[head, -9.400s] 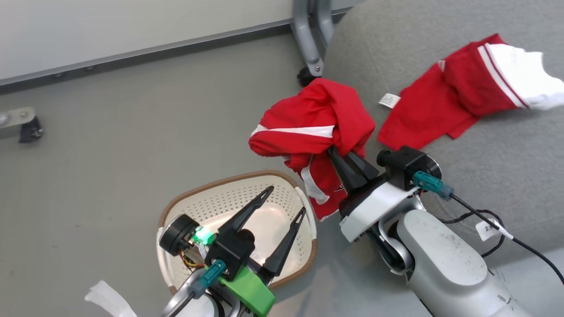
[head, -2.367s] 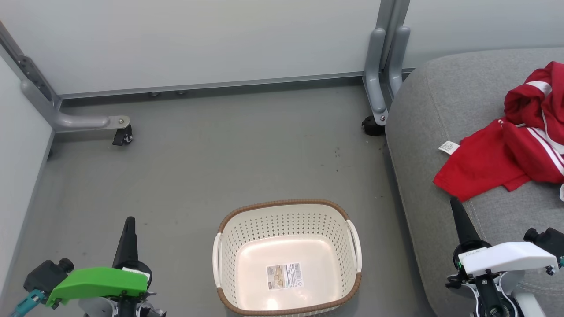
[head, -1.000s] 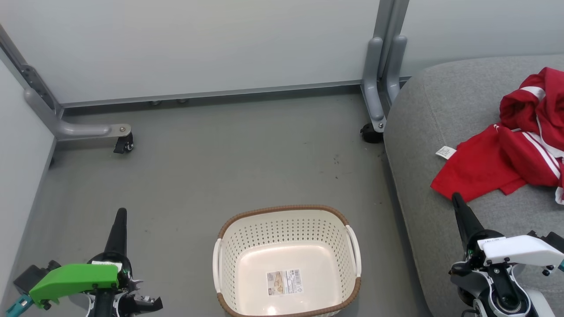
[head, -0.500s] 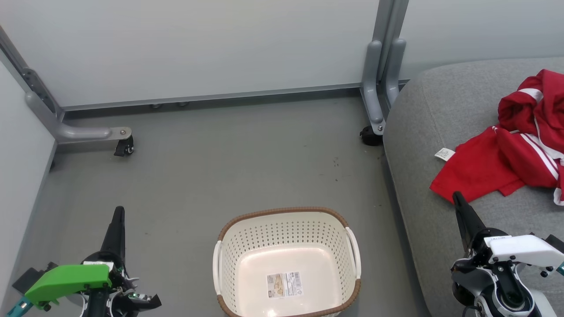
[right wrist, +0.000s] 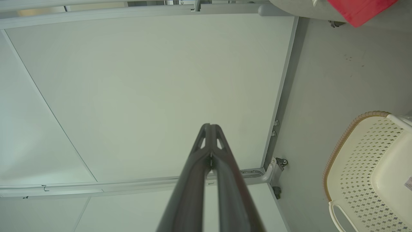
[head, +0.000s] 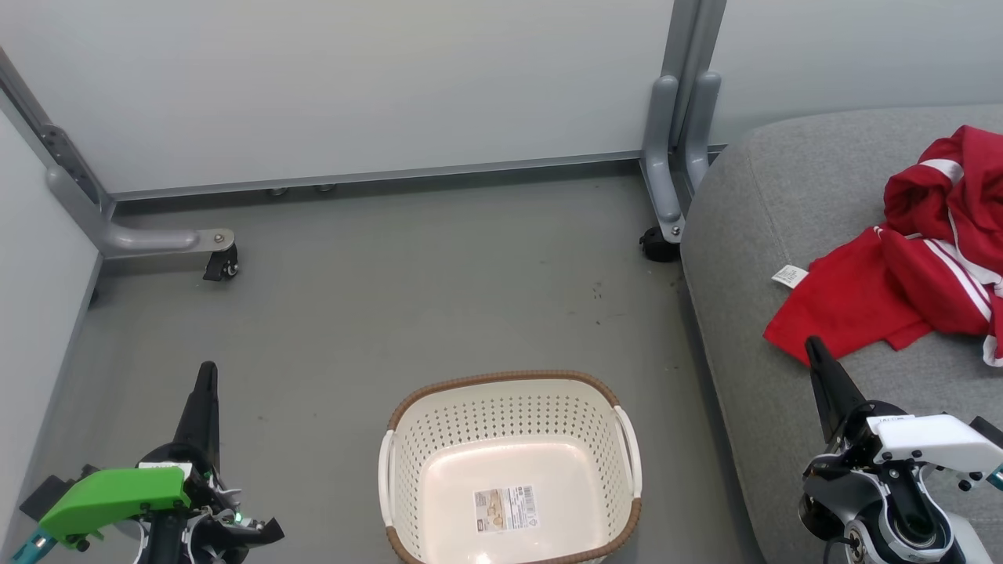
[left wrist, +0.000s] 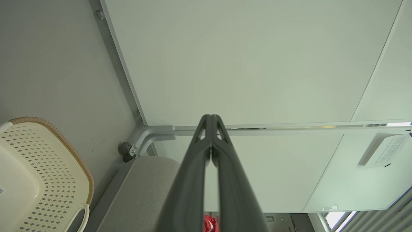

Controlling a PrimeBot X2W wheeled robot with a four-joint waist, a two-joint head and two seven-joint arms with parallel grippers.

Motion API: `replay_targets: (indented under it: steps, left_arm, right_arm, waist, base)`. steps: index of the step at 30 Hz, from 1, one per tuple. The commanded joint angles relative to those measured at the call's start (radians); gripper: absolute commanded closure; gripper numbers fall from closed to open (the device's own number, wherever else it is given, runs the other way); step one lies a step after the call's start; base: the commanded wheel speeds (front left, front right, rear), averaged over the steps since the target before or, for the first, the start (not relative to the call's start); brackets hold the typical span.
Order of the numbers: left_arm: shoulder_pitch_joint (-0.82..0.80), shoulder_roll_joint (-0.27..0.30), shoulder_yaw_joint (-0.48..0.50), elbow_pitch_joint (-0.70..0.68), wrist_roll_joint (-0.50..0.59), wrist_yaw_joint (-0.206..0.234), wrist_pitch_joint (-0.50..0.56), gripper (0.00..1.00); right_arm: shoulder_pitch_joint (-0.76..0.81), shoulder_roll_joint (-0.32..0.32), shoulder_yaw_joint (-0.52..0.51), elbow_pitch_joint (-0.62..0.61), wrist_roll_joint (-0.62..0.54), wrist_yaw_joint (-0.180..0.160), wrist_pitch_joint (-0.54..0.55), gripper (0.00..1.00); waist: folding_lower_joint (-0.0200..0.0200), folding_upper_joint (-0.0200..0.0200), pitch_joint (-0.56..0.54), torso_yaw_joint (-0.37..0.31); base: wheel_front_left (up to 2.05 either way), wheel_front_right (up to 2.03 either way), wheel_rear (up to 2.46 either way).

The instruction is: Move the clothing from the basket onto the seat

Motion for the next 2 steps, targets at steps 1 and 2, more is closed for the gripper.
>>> replay_targets:
  steps: [1,2]
  left_arm:
    - [-0.01,0.002,0.002,0.0,-0.002,-0.005,0.003,1.0]
    - [-0.01,0.002,0.002,0.001,-0.002,-0.005,0.003,1.0]
  right_arm:
    - [-0.006,0.0,-0.002,0.002,-0.002,0.0,0.002,1.0]
    - [-0.006,0.001,-0.003,0.002,-0.003,0.0,0.002,1.0]
  waist:
    - [0.0,0.0,0.0,0.0]
    - [0.0,0.0,0.0,0.0]
  base:
    - [0.0,0.0,0.0]
    - [0.0,0.0,0.0]
